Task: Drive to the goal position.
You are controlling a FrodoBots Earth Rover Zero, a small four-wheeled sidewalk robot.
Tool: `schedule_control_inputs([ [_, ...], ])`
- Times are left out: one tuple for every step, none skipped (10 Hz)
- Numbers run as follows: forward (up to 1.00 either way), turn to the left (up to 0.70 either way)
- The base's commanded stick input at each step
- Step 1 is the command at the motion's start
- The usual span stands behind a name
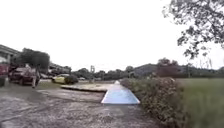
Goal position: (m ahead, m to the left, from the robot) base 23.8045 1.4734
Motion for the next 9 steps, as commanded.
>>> schedule_control_inputs([
  [0.50, 0.00],
  [0.50, 0.00],
  [0.50, -0.22],
  [0.50, -0.38],
  [0.50, -0.14],
  [0.50, -0.01],
  [0.50, 0.00],
  [0.50, 0.00],
  [0.50, 0.00],
])
